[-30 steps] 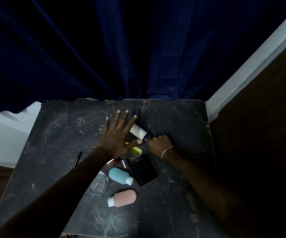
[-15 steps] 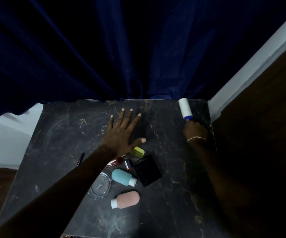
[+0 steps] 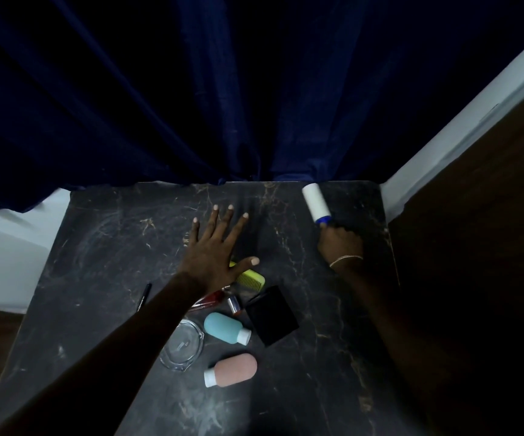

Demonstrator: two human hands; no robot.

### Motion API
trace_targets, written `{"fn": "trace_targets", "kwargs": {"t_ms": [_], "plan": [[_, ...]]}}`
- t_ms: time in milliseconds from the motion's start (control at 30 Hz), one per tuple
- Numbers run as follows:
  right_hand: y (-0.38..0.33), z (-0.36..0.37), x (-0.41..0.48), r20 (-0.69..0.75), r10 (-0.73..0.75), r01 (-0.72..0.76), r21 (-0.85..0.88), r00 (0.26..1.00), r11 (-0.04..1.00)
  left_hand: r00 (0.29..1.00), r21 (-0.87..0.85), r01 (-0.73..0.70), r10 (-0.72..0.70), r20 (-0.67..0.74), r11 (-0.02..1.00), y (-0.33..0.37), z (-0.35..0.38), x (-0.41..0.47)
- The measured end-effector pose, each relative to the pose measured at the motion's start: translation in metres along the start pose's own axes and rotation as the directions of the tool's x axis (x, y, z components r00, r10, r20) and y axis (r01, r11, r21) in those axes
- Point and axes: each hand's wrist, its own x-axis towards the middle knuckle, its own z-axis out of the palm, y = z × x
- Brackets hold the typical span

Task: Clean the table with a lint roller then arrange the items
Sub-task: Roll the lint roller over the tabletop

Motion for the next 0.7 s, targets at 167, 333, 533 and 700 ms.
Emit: {"fn": "trace_targets", "kwargs": {"t_ms": [167, 333, 533, 700], "plan": [[-0.042, 0.014, -0.02, 0.028, -0.247, 0.249, -0.159, 0.969, 0.955, 1.0, -0.009, 0.001, -0.001, -0.014, 1.0, 0.003, -0.002, -0.001], [-0.047, 0.018, -0.026, -0.092, -0.433, 0.403, -0.236, 0.897, 0.884, 1.0, -0.011, -0.004, 0.003, -0.027, 1.0, 0.004, -0.001, -0.005], [-0.042, 0.006, -0.024, -0.023, -0.243, 0.235, -0.175, 0.97, 0.956, 1.0, -0.008, -0.007, 0.007, -0.018, 1.0, 0.006, 0.001, -0.01], [-0.007, -0.009, -0.004, 0.04, -0.017, 0.018, -0.006, 0.999, 1.0, 1.0, -0.012, -0.008, 0.008, 0.001, 1.0, 0.001, 0.004, -0.018]]}}
